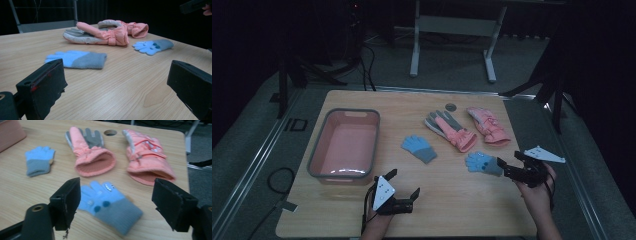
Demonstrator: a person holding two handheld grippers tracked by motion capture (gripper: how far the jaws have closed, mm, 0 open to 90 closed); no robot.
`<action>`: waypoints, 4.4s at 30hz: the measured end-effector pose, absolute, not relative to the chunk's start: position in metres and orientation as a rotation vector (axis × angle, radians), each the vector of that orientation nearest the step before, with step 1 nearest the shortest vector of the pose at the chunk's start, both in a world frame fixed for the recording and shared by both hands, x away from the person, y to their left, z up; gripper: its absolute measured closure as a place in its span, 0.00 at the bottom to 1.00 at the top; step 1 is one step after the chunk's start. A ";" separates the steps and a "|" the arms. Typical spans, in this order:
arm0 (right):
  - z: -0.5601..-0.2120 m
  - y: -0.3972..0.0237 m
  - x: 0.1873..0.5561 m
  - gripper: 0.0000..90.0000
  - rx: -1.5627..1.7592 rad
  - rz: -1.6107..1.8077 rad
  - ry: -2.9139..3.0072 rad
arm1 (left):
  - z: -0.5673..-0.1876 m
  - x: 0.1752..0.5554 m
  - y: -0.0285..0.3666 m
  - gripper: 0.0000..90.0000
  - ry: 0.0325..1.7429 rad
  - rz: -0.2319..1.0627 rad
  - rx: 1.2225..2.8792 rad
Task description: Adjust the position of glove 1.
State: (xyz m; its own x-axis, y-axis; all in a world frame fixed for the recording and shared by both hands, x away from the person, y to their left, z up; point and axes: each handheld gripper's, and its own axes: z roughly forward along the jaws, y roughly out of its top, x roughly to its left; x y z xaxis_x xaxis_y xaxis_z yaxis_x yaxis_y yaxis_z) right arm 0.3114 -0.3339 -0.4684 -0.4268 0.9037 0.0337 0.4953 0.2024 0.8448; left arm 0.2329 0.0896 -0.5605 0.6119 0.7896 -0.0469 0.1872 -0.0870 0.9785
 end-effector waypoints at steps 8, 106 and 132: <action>-0.458 -0.311 0.325 0.27 1.236 1.155 2.084 | -0.561 0.233 0.090 0.02 0.834 0.609 1.609; -0.531 -0.103 0.421 0.98 1.053 1.100 2.467 | -0.560 0.234 0.090 0.02 0.824 0.583 1.613; -0.519 -0.151 0.305 0.98 1.572 1.003 2.020 | -0.560 0.233 0.088 0.02 0.820 0.598 1.622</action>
